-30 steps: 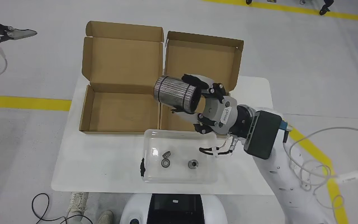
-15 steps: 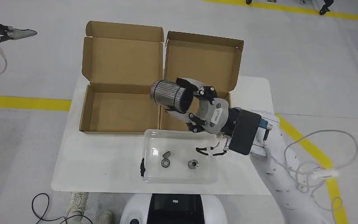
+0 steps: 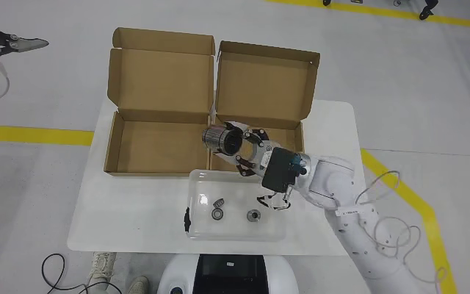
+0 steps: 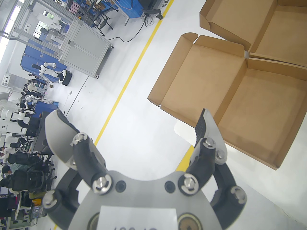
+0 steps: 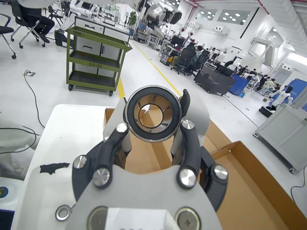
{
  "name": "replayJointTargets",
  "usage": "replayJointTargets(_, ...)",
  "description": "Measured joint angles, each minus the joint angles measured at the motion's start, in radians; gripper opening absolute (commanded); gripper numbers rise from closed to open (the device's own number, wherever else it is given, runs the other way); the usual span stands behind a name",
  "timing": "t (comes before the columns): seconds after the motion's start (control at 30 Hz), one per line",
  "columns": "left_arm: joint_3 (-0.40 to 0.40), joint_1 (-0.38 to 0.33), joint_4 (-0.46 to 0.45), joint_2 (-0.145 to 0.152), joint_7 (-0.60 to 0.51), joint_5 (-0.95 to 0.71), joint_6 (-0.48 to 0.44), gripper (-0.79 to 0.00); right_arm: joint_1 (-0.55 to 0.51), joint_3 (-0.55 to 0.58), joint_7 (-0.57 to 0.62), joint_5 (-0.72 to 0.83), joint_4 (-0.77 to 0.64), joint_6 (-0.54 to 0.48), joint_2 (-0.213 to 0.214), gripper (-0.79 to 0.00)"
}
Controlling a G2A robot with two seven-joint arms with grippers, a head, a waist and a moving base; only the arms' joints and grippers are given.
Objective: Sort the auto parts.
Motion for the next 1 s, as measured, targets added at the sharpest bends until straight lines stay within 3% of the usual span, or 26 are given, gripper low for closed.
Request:
replayJointTargets(0.7,0.000,0.000,0.000,0.000,0.000,0.000,0.000,0.000,0.030,-0.035,0.404,0.073,0.173,0.036,-0.001,-0.785)
replayJointTargets(1.0,0.000,0.000,0.000,0.000,0.000,0.000,0.000,0.000,0.095,-0.102,0.466,0.131,0.298,0.113,-0.025,-0.785)
